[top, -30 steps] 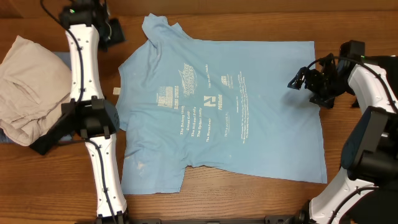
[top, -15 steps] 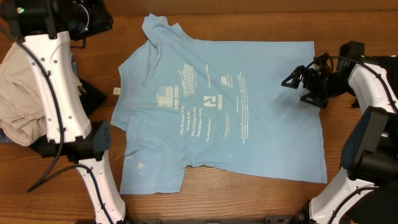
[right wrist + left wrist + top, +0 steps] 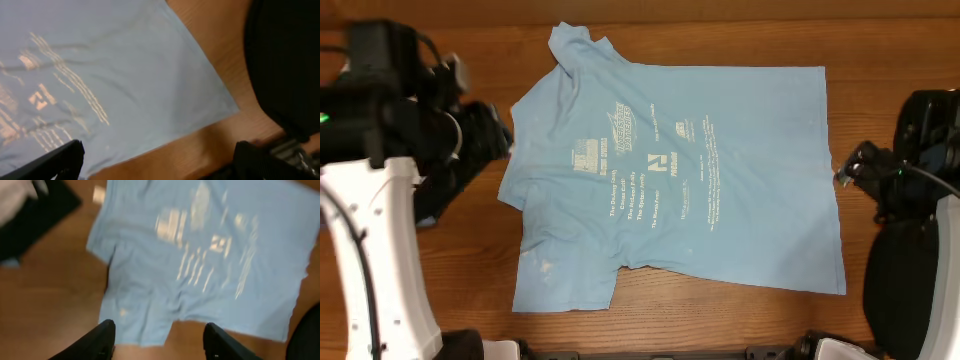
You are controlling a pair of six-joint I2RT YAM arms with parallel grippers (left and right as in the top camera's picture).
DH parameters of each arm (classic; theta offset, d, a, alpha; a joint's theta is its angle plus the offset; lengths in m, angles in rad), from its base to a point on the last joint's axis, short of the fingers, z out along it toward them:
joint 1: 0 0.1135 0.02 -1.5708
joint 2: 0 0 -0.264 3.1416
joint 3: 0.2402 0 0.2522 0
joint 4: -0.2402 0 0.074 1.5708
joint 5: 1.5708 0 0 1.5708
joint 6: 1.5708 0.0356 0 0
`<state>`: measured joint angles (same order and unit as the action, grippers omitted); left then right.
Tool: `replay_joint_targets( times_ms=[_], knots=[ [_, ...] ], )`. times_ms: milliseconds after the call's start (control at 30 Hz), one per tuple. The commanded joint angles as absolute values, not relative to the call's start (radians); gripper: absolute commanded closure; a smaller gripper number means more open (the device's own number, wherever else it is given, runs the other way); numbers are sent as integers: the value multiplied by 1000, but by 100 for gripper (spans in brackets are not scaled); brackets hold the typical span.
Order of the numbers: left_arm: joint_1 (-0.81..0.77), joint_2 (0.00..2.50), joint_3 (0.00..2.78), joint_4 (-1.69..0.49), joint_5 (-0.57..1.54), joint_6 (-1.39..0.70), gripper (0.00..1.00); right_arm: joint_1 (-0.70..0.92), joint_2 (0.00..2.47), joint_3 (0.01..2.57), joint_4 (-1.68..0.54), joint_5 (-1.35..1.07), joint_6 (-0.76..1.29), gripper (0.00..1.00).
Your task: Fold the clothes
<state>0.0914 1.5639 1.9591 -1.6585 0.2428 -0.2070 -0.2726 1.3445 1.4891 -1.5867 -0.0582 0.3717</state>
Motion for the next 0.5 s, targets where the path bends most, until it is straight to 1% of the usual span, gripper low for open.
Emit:
replay_joint_targets(
  times_ms=[0, 100, 200, 333, 400, 467],
  knots=[
    [91, 1508, 1689, -1591, 251, -217, 41, -270, 1316, 1382, -1600, -20, 457, 0],
    [91, 1496, 1434, -1474, 263, -230, 42, -270, 1271, 1177, -1480, -18, 582, 5],
    [91, 1496, 1312, -1383, 264, -255, 44, -271, 1263, 1049, -1403, 11, 639, 5],
    [83, 1496, 1220, -1270, 263, -297, 45, -273, 1264, 944, -1343, -1, 754, 6],
    [56, 1496, 1192, -1221, 263, -332, 45, -292, 1264, 918, -1332, -1, 826, 10],
    [20, 1496, 1177, -1193, 263, -339, 45, -310, 1264, 897, -1313, -1, 856, 11]
  ],
)
